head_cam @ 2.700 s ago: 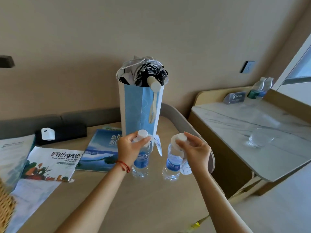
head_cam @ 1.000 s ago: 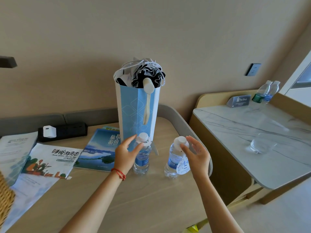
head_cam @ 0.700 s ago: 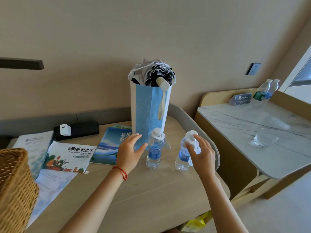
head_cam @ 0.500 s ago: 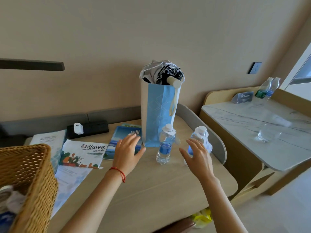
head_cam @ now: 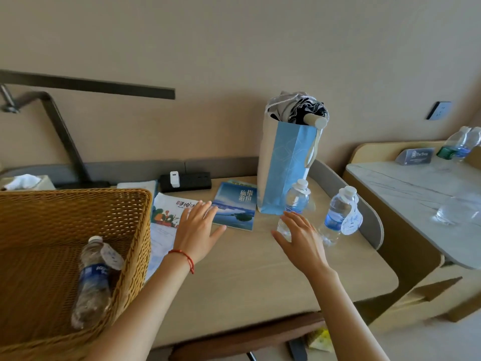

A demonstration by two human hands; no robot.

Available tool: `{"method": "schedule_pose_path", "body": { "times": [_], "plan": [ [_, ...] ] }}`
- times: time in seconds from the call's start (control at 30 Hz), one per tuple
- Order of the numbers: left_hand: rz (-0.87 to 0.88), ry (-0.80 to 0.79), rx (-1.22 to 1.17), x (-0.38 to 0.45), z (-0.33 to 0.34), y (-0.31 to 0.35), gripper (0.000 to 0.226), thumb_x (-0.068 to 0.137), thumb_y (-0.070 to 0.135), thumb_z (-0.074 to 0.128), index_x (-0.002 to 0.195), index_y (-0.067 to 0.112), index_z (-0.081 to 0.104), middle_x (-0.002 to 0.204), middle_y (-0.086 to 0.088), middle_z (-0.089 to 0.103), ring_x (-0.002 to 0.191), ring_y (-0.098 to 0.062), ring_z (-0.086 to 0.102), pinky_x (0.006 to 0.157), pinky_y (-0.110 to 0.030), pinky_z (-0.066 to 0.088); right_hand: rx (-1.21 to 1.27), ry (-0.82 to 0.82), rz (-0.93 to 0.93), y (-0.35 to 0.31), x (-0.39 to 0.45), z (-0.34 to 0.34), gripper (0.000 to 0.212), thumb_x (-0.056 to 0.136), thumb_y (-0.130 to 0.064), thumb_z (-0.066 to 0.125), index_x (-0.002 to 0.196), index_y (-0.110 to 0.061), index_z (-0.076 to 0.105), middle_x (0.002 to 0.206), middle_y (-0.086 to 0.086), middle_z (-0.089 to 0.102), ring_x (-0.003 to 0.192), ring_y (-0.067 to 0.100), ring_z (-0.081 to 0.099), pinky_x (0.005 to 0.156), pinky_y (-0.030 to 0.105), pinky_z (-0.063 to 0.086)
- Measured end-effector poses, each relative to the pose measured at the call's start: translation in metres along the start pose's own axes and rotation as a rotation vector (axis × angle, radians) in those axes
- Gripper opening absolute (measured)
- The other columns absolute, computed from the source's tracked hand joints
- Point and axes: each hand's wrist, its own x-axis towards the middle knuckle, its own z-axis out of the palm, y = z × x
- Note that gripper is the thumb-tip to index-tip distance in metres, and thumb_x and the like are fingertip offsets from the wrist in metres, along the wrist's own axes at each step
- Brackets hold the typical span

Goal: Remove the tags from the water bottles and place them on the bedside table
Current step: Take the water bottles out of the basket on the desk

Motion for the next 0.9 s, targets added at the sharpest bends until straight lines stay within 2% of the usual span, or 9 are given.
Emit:
{"method": "schedule_pose_path", "body": {
  "times": [0.1,0.2,0.4,0.53,0.7,0.9],
  "plan": [
    [-0.060,0.019,0.020,-0.023,-0.017,-0.003,0.058,0.091,0.048,0.040,0.138,0.014,0.035,0.148,-0.006,0.033,0.138,-0.022,0.024,0.114,-0.043,0.017,0.026,-0.015,-0.084,-0.018,-0.011,-0.003,0.053,0.090,-0.046,0.051,0.133,-0.017,0.047,0.141,0.001,0.048,0.133,0.018,0.038,0.107,0.032,0.031],
    [-0.080,0.044,0.061,-0.050,-0.037,-0.002,0.055,0.091,0.046,0.042,0.134,0.012,0.040,0.144,-0.008,0.039,0.135,-0.023,0.029,0.111,-0.043,0.023,0.106,-0.002,-0.122,-0.032,-0.028,-0.010,0.049,0.088,-0.041,0.057,0.127,-0.014,0.054,0.135,0.004,0.054,0.128,0.020,0.045,0.102,0.034,0.037],
    [-0.182,0.178,0.044,-0.120,-0.073,-0.011,0.049,0.086,0.036,0.057,0.125,0.006,0.050,0.137,-0.012,0.048,0.129,-0.027,0.039,0.104,-0.041,0.027,0.203,-0.035,-0.181,-0.062,-0.056,-0.009,0.044,0.086,-0.037,0.061,0.121,-0.010,0.059,0.129,0.007,0.059,0.122,0.023,0.051,0.097,0.036,0.042],
    [-0.294,0.133,0.090,-0.159,-0.095,-0.037,0.054,0.088,0.041,0.050,0.131,0.010,0.044,0.143,-0.010,0.041,0.135,-0.026,0.030,0.110,-0.042,0.019,0.267,-0.074,-0.231,-0.104,-0.072,0.002,0.044,0.086,-0.039,0.060,0.122,-0.012,0.058,0.129,0.005,0.059,0.120,0.022,0.052,0.095,0.034,0.043],
    [-0.381,0.165,0.083,-0.187,-0.121,-0.075,0.054,0.088,0.042,0.050,0.132,0.012,0.043,0.143,-0.007,0.041,0.136,-0.024,0.029,0.111,-0.045,0.022,0.312,-0.097,-0.317,-0.155,-0.080,0.013,0.043,0.087,-0.039,0.060,0.122,-0.015,0.059,0.130,0.003,0.058,0.123,0.020,0.050,0.097,0.033,0.041],
    [-0.429,0.183,0.041,-0.201,-0.143,-0.138,0.055,0.088,0.042,0.050,0.133,0.010,0.043,0.144,-0.010,0.040,0.137,-0.026,0.028,0.112,-0.046,0.025,0.331,-0.093,-0.330,-0.216,-0.068,0.033,0.044,0.088,-0.043,0.055,0.124,-0.018,0.057,0.132,0.002,0.056,0.123,0.018,0.050,0.096,0.032,0.042]
  ]
}}
